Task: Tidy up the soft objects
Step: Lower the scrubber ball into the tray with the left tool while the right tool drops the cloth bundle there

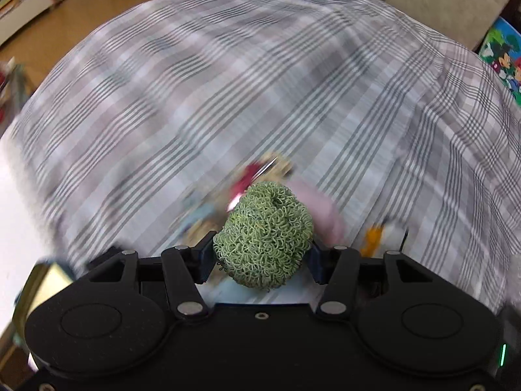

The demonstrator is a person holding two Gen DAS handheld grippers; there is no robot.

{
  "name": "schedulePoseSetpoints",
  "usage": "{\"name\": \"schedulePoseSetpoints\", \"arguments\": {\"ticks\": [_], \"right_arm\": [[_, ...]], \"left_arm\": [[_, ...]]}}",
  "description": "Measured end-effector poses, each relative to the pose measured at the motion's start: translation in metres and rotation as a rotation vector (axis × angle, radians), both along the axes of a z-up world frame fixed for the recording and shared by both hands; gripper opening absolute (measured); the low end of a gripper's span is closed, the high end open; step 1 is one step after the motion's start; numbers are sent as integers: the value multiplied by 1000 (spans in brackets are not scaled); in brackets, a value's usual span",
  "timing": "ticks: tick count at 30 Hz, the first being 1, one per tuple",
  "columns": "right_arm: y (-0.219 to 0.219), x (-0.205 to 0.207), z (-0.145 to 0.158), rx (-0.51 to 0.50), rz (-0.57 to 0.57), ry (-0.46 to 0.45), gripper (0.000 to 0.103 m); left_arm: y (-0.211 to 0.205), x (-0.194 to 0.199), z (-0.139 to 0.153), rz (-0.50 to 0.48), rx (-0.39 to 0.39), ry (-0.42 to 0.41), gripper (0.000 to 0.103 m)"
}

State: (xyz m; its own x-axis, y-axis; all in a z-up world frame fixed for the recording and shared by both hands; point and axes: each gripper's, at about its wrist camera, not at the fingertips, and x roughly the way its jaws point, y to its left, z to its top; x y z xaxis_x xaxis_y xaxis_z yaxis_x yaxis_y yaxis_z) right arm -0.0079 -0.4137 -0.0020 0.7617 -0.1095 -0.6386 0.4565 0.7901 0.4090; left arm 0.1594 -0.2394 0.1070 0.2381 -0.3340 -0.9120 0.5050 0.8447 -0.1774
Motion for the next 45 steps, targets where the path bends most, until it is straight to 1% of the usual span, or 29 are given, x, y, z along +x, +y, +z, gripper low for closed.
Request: {"name": "schedulePoseSetpoints", "arguments": {"ticks": [3,7,10,12,16,19,21,24,26,28,29,31,33,35,38,40,43,45], "right_arm": [[0,10,-3,-5,1,36,49],[-2,23,-9,4,23,109,49],[5,27,-9,-35,32,135,48],[9,29,-10,-59,35,151,48],[12,35,-10,-75,39,190,47],[20,43,-8,-116,36,236,46],[28,51,-5,-163,39,288,45],[42,64,-4,-243,44,372,46],[49,73,-1,-275,45,420,46],[56,79,5,-318,38,452,46],[59,81,10,-343,27,459,46],[68,82,25,-380,-3,440,46],[79,80,46,-384,-35,387,46],[100,77,69,-376,-32,321,46],[146,72,93,-370,44,256,46],[180,69,103,-314,139,220,46],[228,68,102,-205,297,215,46],[258,71,91,-142,405,247,46]], "left_arm": [[60,-11,7,57,-10,6,53],[138,-19,9,148,-12,5,53],[188,-19,4,221,-7,19,53],[215,-18,1,256,-6,17,53],[260,-14,-11,347,30,3,53],[279,-3,-24,404,19,26,53],[280,4,-34,407,24,32,53],[280,6,-51,421,63,11,53],[283,2,-63,423,76,-3,53],[290,1,-75,401,67,28,53],[298,0,-78,412,61,44,53],[306,-2,-85,431,82,42,53],[313,-3,-88,437,94,32,53],[320,-3,-91,444,82,40,53],[329,-2,-95,456,60,59,53],[334,-2,-97,461,46,68,53],[340,-3,-97,464,27,68,53],[345,-4,-96,475,7,72,53]]}}
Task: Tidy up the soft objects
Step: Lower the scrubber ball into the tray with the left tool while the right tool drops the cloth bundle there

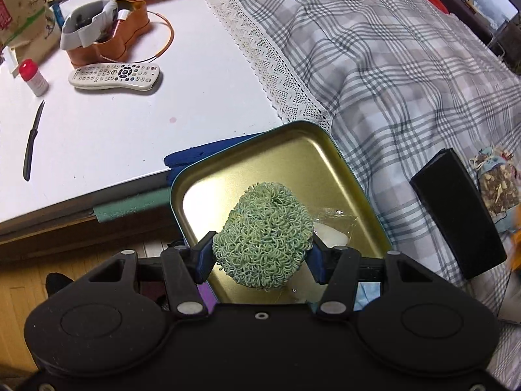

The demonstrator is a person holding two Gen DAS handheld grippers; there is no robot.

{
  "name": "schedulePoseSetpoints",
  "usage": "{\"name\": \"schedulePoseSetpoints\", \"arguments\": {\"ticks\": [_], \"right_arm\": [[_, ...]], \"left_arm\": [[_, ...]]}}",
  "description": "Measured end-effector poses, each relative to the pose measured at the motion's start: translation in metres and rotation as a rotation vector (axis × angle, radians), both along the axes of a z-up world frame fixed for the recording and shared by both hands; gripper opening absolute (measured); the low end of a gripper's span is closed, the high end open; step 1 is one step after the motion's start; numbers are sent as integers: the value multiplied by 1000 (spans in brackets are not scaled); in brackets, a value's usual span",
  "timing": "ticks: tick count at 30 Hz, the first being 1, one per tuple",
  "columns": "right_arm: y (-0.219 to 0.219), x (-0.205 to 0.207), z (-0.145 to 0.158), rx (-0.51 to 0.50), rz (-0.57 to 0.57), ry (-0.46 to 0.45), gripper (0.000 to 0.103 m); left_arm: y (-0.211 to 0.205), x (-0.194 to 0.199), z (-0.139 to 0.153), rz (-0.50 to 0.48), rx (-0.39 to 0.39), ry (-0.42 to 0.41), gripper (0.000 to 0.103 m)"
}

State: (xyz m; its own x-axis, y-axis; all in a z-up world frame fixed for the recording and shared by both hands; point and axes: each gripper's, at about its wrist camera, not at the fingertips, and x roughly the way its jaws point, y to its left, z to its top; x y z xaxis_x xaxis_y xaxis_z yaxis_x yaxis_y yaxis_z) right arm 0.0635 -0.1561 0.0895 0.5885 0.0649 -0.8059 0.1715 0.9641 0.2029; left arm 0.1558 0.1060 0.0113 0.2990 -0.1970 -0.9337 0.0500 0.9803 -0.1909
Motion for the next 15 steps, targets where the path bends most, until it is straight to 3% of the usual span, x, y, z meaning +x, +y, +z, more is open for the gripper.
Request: {"name": "schedulePoseSetpoints", "arguments": {"ticks": [6,11,15], "right_arm": [[67,12,-42,12,138,156,47],[77,11,-70,20,150,243,47],[83,2,-78,-21,166,256,47]], "left_arm": [[8,0,7,32,-47,-23,53],[-3,5,7,10,-41,-29,54],[-13,10,11,-19,-60,-63,59]]}}
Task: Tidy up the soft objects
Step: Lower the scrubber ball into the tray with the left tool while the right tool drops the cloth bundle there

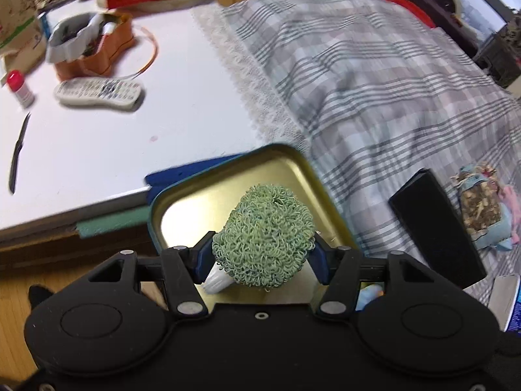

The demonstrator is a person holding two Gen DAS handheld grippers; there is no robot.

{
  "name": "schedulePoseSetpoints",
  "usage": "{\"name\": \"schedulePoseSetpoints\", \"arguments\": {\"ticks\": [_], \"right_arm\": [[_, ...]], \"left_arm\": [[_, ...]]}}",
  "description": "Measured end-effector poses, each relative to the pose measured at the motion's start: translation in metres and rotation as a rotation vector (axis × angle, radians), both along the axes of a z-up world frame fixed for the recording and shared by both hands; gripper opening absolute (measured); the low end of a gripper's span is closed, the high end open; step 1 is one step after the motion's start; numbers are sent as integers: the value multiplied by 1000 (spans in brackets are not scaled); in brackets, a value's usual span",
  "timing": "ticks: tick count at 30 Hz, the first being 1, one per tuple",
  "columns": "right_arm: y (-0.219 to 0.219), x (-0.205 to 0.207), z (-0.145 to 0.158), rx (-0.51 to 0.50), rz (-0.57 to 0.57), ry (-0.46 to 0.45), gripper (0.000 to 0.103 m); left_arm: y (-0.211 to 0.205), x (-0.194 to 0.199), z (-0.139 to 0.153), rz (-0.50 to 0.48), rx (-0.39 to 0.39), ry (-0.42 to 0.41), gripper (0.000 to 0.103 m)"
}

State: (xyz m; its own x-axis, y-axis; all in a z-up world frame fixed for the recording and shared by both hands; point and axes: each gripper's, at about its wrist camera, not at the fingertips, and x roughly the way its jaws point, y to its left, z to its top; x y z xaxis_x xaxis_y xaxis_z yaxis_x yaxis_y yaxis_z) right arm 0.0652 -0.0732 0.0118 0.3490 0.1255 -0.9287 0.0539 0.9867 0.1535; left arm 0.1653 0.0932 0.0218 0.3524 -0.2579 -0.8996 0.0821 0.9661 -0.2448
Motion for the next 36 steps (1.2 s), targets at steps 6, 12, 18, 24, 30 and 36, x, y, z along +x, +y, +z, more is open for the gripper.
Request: {"name": "schedulePoseSetpoints", "arguments": {"ticks": [6,12,18,24,30,36], "right_arm": [[6,4,0,8,27,-17,47],[11,14,8,51,29,-85,68],[10,10,19,44,37,-138,69],[-4,-2,16,38,16,-112,69],[-17,-17,11,31,-4,-70,69],[-29,-35,13,40,-15,-40,69]], "left_arm": [[3,-3,4,16,14,-48,77],[8,-5,-5,37,43,-17,78],[6,-8,-5,22,90,-21,79],[0,-13,-4,1,123,-3,80],[-12,-22,0,-36,153,45,80],[-37,-40,15,-108,191,11,80]]}}
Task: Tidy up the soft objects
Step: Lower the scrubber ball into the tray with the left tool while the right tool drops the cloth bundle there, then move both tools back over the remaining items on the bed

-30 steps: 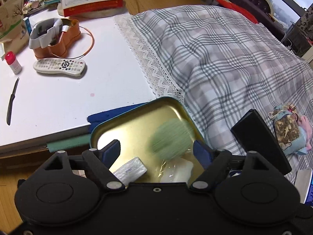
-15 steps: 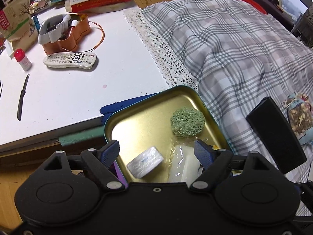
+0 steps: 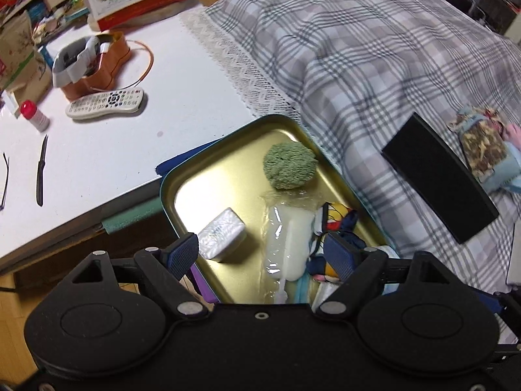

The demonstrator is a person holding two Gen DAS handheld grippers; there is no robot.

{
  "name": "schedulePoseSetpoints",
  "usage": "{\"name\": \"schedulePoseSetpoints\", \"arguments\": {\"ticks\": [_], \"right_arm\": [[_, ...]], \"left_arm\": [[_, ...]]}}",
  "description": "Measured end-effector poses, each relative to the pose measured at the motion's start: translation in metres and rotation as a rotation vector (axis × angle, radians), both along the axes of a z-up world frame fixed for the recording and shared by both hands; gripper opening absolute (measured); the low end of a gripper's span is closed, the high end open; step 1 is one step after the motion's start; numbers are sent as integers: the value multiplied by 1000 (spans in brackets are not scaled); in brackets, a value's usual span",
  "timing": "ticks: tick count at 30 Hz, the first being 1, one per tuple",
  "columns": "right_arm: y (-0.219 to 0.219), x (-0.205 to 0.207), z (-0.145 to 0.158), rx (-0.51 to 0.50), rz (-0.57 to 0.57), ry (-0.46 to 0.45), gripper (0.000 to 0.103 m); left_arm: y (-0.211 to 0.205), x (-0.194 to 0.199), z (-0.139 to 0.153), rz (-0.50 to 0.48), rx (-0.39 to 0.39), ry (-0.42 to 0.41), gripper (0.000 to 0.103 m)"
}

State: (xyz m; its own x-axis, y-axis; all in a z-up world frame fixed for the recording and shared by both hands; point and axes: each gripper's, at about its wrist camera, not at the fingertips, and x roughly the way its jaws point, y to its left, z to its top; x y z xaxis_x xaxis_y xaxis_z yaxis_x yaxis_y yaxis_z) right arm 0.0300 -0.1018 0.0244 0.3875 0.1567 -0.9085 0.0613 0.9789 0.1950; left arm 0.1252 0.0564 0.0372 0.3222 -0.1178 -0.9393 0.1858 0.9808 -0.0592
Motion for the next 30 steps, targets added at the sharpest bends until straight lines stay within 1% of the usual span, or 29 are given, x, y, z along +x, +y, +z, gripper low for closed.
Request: {"name": "schedulePoseSetpoints", "arguments": {"ticks": [5,11,17,21,23,24,26,27,28,30], "right_arm": [[-18,-18,14,4,-24,-25,69],[-51,-38,42,-10,-87,-92,69],[-106,-58,67,-65,-209,-163,72],[-147,-69,78,-108,-311,-191,73],[-167,-70,81,-127,-361,-201,74],[-177,-70,82,-137,-387,-206,75],[-196,-64,83,-161,-433,-214,77],[-206,-60,83,-171,-458,-219,80],[-214,-54,83,-178,-482,-223,86],[-230,-39,79,-186,-521,-223,94]], "left_arm": [[-18,-18,8,-21,-7,-6,80],[-56,-49,9,-82,-86,8,80],[-103,-79,-9,-159,-125,52,81],[-128,-91,-11,-188,-109,16,81],[-136,-95,-11,-194,-112,4,87],[-139,-95,-12,-194,-117,0,89],[-144,-98,-14,-188,-120,-4,90],[-147,-99,-15,-187,-115,-5,91],[-150,-99,-17,-186,-111,-7,93],[-155,-101,-21,-193,-100,-3,93]]}}
